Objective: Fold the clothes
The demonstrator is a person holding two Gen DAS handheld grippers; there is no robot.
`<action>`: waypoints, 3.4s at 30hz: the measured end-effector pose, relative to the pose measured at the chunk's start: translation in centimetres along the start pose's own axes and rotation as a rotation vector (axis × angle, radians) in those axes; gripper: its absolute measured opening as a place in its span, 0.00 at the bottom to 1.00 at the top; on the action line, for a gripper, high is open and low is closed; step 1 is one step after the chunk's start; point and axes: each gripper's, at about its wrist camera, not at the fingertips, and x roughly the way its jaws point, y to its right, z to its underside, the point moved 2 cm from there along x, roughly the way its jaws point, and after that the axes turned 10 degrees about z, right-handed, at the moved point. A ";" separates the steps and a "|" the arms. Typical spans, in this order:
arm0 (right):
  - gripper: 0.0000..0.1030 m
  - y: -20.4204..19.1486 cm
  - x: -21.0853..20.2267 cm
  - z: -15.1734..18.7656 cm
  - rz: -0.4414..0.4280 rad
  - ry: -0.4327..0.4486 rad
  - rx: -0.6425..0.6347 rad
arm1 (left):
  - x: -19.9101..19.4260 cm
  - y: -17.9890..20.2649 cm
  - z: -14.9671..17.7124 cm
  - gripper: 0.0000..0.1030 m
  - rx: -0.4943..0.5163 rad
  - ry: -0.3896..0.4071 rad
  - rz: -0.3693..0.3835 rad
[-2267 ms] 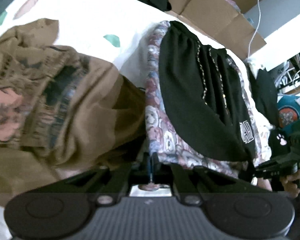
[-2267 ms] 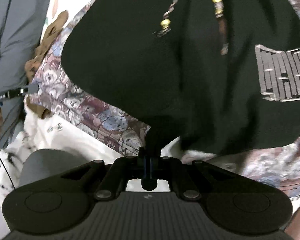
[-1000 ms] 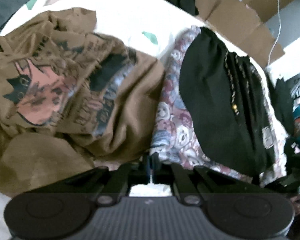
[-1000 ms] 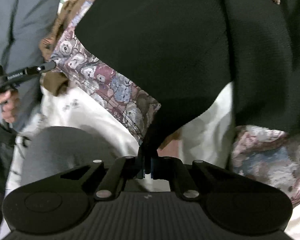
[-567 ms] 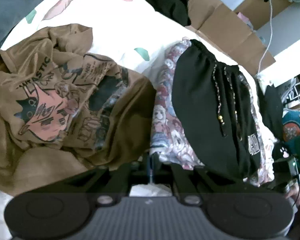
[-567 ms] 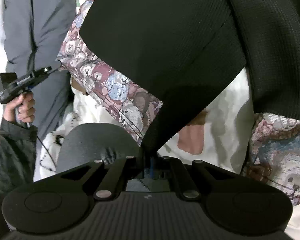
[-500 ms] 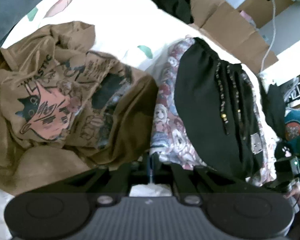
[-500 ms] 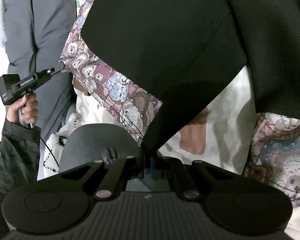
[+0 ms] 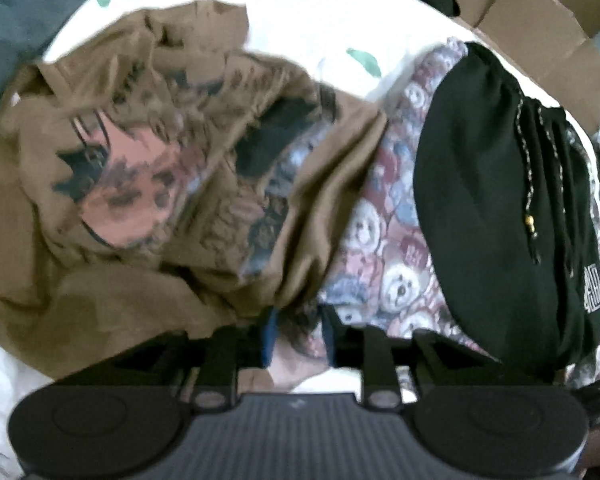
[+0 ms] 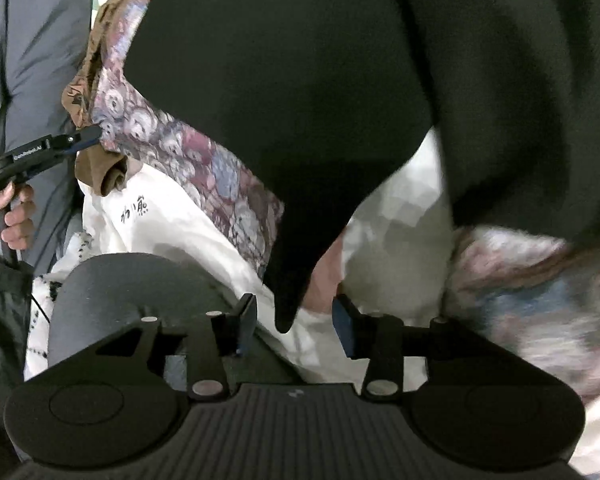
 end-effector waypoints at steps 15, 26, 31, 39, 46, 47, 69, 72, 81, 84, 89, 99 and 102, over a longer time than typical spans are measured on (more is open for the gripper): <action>0.46 2.0 -11.6 -1.5 0.148 0.234 -0.003 | -6.7 14.6 -6.8 0.33 0.195 0.129 0.109; 0.46 8.9 -15.9 -0.4 0.251 0.344 0.116 | -2.8 25.5 -5.0 0.36 0.270 0.050 0.172; 0.46 12.9 -17.2 1.2 0.325 0.418 0.163 | 0.3 29.7 -3.2 0.36 0.291 0.021 0.209; 0.46 17.6 -17.3 3.3 0.363 0.447 0.206 | 4.3 34.5 -1.4 0.36 0.291 -0.012 0.231; 0.46 20.8 -17.0 4.5 0.380 0.447 0.226 | 7.1 36.5 -0.4 0.36 0.239 0.006 0.235; 0.46 21.1 -16.8 4.6 0.376 0.448 0.227 | 7.5 36.6 -0.2 0.36 0.234 0.008 0.231; 0.03 17.6 -15.3 4.4 0.312 0.384 0.128 | 11.3 34.7 2.3 0.36 0.109 -0.010 0.272; 0.03 15.1 -15.3 3.5 0.288 0.399 0.079 | 12.1 34.1 2.6 0.36 0.076 -0.020 0.259; 0.12 11.5 -12.6 1.7 0.294 0.414 0.076 | 14.8 33.6 4.4 0.36 0.055 -0.066 0.223; 0.36 12.0 -12.5 1.9 0.286 0.401 0.118 | 15.6 33.6 4.9 0.36 0.062 -0.081 0.212; 0.45 13.0 -14.5 2.0 0.261 0.434 0.157 | 16.5 33.6 5.1 0.36 0.062 -0.093 0.194; 0.46 15.2 -12.4 2.3 0.305 0.354 0.240 | 16.2 33.2 5.3 0.36 0.070 -0.094 0.163; 0.46 14.9 -11.2 2.5 0.307 0.339 0.258 | 15.7 32.8 5.1 0.36 0.067 -0.087 0.157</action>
